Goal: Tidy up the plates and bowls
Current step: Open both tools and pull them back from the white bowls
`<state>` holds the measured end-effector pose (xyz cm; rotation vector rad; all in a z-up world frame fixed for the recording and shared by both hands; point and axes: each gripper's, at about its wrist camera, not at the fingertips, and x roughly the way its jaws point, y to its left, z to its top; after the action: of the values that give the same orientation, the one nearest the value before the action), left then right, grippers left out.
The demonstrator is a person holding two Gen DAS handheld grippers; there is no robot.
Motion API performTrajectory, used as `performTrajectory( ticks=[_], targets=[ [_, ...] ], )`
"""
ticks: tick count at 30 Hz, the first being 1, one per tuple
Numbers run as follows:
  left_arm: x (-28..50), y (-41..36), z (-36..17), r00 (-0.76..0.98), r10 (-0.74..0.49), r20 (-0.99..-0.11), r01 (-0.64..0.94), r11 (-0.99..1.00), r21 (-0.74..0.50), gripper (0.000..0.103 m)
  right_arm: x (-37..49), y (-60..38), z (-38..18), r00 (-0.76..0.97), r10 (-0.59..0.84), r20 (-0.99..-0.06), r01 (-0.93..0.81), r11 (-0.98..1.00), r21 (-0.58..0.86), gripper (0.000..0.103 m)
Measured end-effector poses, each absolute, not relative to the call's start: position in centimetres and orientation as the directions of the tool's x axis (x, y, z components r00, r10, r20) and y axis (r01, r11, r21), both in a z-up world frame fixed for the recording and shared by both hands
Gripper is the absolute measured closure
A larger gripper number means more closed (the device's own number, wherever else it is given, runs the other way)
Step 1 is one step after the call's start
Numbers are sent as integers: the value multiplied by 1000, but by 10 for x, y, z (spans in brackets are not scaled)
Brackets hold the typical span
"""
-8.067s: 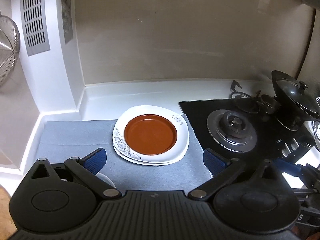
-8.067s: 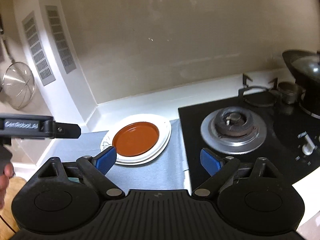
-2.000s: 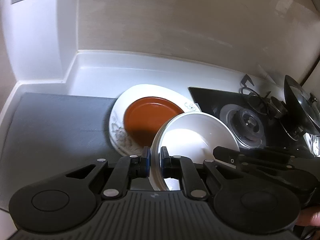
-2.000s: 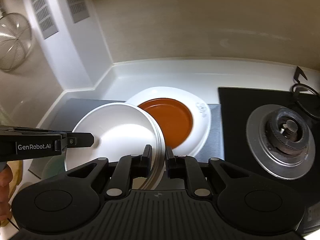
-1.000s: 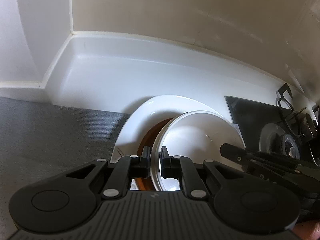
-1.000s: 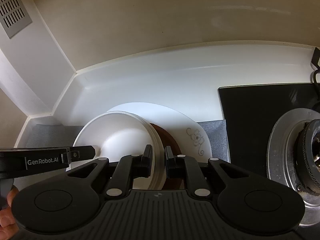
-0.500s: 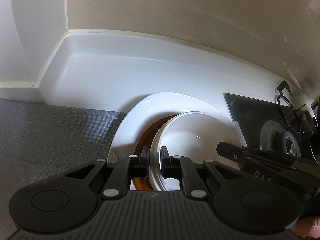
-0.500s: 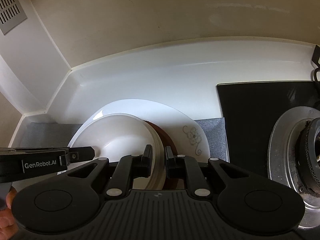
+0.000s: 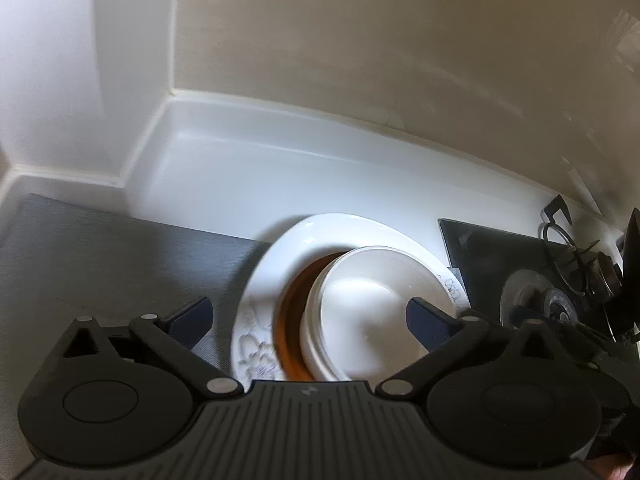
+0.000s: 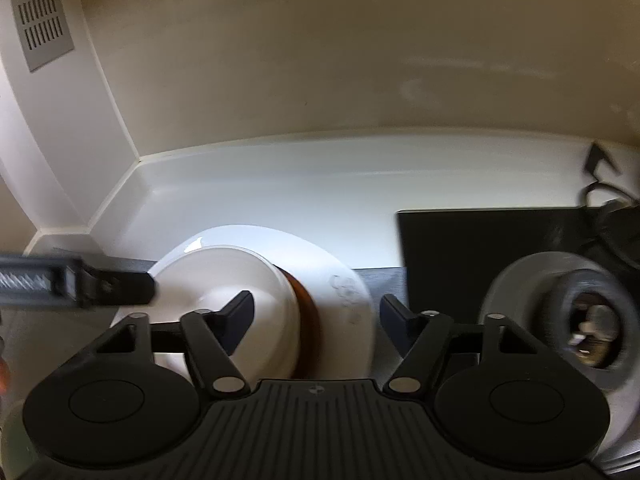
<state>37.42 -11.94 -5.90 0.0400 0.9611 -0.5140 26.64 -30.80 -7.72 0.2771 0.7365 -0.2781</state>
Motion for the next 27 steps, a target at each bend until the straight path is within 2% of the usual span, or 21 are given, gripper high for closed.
performTrajectory(
  ticks=[5, 11, 14, 18, 27],
  targets=[
    [353, -108, -47, 450, -387, -805, 435, 882, -181, 0, 231, -296, -61, 730, -165, -663, 338, 931, 140, 19],
    [322, -95, -40, 445, -400, -801, 478, 863, -165, 0, 197, -270, -50, 758, -140, -637, 304, 940, 155, 18],
    [301, -85, -37, 455, -402, -795, 490, 858, -154, 0, 181, -258, -48, 765, -147, -627, 311, 937, 160, 14],
    [266, -65, -39, 463, -423, -779, 523, 840, -145, 0, 156, -241, -48, 761, -159, -629, 308, 942, 134, 10],
    [213, -29, -40, 521, -399, -754, 540, 839, -70, 0, 116, -203, -49, 752, -200, -628, 296, 954, 50, 8]
  ],
)
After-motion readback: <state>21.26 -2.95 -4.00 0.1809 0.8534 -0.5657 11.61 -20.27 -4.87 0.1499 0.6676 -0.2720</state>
